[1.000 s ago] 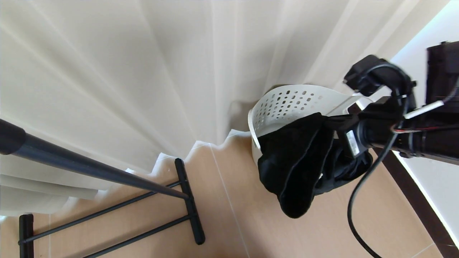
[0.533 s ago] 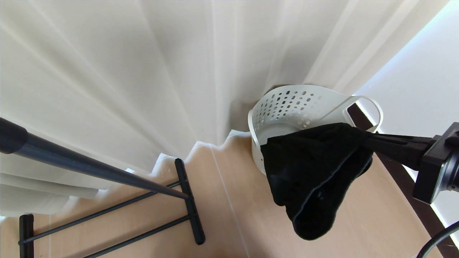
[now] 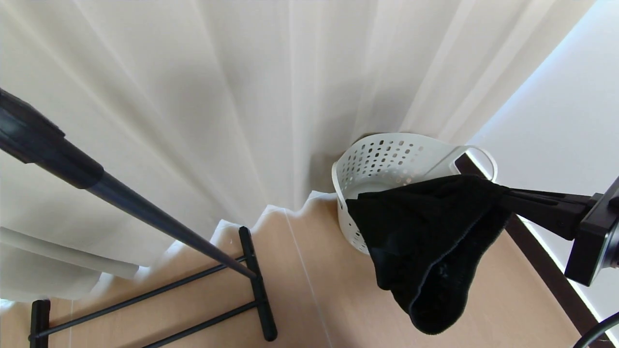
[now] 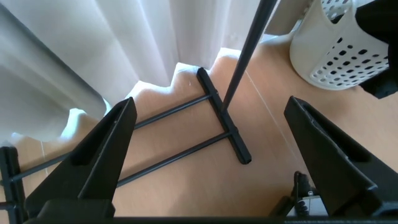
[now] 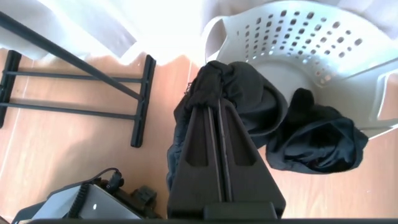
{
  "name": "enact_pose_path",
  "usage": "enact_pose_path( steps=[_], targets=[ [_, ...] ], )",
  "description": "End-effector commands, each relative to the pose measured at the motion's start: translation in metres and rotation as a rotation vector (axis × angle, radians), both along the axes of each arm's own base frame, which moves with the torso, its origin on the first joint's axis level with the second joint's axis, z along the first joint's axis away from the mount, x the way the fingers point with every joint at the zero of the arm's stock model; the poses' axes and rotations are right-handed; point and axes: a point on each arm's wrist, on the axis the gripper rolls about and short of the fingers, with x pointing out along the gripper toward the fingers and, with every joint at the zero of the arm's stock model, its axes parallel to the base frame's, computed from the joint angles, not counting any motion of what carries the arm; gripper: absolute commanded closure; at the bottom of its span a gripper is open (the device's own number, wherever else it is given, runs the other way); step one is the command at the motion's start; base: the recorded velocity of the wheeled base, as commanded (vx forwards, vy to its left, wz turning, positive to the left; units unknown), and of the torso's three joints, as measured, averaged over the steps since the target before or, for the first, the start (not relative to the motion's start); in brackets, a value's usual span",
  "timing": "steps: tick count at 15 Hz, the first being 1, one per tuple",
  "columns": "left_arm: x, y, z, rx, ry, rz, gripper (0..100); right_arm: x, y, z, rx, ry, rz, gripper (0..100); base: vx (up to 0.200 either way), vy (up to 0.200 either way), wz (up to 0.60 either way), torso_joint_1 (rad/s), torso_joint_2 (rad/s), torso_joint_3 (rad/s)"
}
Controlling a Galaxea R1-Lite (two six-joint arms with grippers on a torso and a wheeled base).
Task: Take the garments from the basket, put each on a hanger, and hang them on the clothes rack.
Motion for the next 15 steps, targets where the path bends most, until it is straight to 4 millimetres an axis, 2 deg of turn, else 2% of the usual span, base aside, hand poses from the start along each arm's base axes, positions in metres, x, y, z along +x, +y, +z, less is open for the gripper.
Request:
enact_pose_path(
  steps=[1, 4, 8, 12, 15],
  targets=[
    [0.000, 0.000, 0.000, 0.003, 0.002, -0.003, 0, 0.000, -0.001, -0.001, -0.001, 0.003, -0.003, 100, 0.000, 0.000, 0.00, 0.002, 0.00, 0.207],
    [0.000, 0.000, 0.000, 0.001, 0.000, -0.005, 0, 0.007, 0.000, -0.005, -0.018, 0.021, -0.029, 100, 0.000, 0.000, 0.00, 0.004, -0.11, 0.097],
    [0.000, 0.000, 0.000, 0.003, 0.003, -0.006, 0, 0.008, 0.000, -0.007, -0.031, 0.024, -0.033, 100, 0.000, 0.000, 0.00, 0.044, -0.39, -0.138],
    [0.000, 0.000, 0.000, -0.003, 0.000, -0.001, 0, 0.007, -0.001, -0.020, -0.113, 0.026, -0.012, 100, 0.000, 0.000, 0.00, 0.087, -0.42, -0.123],
    [0.000, 0.000, 0.000, 0.001, 0.000, -0.005, 0, 0.009, 0.001, -0.019, -0.068, -0.038, -0.014, 100, 0.000, 0.000, 0.00, 0.028, -0.13, 0.102]
  ],
)
